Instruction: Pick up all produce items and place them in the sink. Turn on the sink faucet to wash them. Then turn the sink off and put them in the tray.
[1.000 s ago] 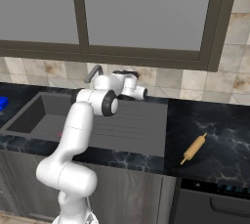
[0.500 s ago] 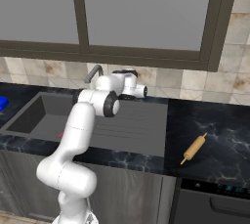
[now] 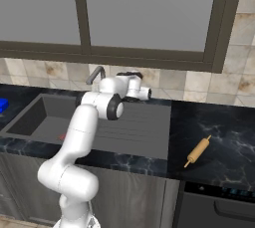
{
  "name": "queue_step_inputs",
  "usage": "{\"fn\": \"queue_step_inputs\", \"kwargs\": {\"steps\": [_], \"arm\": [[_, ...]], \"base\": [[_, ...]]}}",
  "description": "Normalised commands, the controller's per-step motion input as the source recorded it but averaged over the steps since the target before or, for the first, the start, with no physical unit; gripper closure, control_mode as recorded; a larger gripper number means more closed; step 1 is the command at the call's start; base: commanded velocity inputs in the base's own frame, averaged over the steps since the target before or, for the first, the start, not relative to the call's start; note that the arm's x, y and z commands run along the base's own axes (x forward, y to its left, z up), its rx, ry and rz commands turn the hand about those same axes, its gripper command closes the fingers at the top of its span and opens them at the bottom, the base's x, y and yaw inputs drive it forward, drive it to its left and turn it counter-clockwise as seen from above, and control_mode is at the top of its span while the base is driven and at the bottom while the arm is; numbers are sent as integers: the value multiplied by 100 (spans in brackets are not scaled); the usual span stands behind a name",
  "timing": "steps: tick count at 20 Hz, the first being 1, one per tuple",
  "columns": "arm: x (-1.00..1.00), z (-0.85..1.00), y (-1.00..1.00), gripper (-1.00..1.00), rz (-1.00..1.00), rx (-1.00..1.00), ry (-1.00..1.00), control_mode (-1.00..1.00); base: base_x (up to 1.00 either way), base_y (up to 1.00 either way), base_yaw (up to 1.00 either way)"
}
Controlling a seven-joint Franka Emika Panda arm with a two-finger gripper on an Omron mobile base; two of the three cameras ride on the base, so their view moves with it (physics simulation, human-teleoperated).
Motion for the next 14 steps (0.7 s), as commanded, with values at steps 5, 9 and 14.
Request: {"fn": "queue_step_inputs", "kwargs": {"steps": [5,9,14], "arm": [[0,14,-28,-100,2,-5,-8,-100],[0,20,-33,-100,0,-5,0,-100],[-6,16,-30,-100,0,-5,-1,-100]], "base": [[0,0,0],[0,0,0],[0,0,0]]}}
